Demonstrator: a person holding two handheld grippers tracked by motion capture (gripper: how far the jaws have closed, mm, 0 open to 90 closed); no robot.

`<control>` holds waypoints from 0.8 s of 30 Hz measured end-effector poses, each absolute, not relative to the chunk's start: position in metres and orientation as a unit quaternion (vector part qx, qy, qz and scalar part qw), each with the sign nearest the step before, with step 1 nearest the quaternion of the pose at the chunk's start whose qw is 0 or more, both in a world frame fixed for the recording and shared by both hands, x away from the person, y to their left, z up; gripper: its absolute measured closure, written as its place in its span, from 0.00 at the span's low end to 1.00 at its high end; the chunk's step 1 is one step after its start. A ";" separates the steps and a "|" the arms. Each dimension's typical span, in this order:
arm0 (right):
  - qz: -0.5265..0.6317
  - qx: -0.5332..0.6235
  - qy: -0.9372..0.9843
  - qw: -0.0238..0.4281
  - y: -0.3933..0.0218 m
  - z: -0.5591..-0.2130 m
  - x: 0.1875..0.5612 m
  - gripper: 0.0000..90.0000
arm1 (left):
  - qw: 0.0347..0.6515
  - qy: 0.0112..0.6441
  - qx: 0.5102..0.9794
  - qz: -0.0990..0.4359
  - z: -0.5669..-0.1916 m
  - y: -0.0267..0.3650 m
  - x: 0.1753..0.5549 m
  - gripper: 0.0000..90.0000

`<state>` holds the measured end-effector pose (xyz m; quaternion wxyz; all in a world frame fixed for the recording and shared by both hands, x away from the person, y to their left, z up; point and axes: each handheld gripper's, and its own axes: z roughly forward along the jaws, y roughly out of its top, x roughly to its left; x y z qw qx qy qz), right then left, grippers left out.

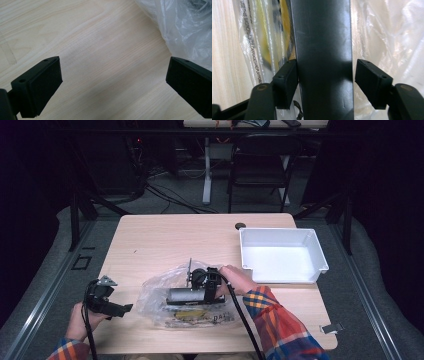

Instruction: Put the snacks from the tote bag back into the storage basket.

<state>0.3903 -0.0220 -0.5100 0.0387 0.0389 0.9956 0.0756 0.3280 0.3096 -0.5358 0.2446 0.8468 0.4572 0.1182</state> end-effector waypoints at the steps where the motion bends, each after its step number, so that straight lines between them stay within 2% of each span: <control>1: 0.071 0.035 0.996 0.037 -0.021 -0.511 0.391 0.40 | 0.245 0.457 0.847 0.118 -0.536 0.310 0.328 0.00; 24: 0.011 0.011 1.000 0.021 -0.007 -0.524 0.397 0.47 | 0.241 0.451 0.852 0.111 -0.537 0.309 0.329 0.00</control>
